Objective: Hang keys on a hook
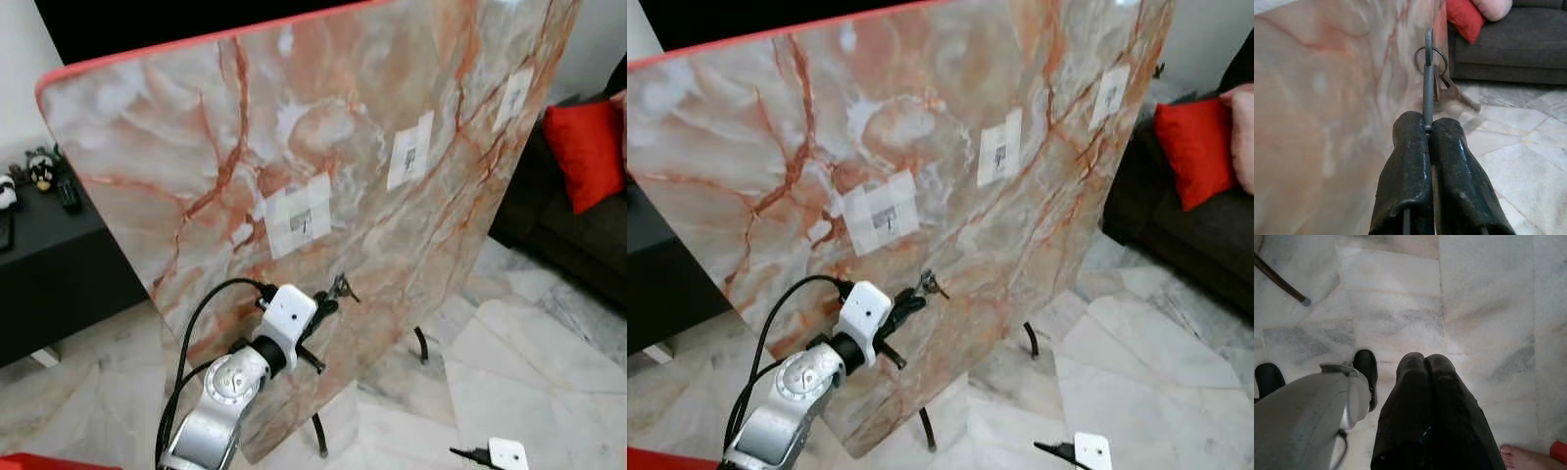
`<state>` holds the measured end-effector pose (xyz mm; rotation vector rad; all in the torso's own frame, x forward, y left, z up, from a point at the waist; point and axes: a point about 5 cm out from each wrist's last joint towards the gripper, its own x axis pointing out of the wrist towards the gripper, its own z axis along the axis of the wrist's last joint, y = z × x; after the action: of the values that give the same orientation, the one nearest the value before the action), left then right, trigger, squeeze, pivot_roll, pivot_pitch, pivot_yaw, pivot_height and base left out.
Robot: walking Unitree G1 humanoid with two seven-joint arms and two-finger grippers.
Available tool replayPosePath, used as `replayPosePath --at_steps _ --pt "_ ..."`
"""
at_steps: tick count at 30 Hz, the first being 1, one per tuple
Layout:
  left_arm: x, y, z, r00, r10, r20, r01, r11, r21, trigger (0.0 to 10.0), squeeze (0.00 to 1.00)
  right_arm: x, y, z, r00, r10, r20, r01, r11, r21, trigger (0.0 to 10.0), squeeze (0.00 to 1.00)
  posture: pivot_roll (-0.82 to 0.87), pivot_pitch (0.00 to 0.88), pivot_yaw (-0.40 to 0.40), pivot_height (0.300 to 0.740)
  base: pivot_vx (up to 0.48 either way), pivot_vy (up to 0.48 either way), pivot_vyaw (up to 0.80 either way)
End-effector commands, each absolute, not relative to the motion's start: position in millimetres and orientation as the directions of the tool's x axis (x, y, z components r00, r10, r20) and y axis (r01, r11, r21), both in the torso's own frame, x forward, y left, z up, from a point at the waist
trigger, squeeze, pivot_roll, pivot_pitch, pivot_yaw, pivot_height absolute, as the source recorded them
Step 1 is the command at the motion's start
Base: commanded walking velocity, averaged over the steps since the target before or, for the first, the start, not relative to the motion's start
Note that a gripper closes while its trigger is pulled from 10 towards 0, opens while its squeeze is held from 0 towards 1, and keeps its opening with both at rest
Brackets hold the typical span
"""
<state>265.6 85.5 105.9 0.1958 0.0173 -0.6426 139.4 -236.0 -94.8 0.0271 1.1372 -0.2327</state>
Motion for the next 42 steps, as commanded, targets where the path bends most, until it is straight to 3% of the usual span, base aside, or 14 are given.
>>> replayPosePath --at_steps 1,42 --pt "267 84 118 0.794 -0.607 -0.026 0.6 0.777 0.187 10.0 0.0 138 -237 -95 0.397 -0.172 -0.902 0.202 0.975 -0.097 10.0 0.0 0.0 0.0 -0.036 0.74 0.0 0.0 0.0" --pt "289 95 160 0.866 -0.48 0.137 0.466 0.876 0.121 10.0 0.0 139 -233 -95 0.406 -0.146 -0.902 0.173 0.982 -0.081 10.0 0.0 -0.01 0.0 -0.021 0.74 0.0 0.0 0.0"
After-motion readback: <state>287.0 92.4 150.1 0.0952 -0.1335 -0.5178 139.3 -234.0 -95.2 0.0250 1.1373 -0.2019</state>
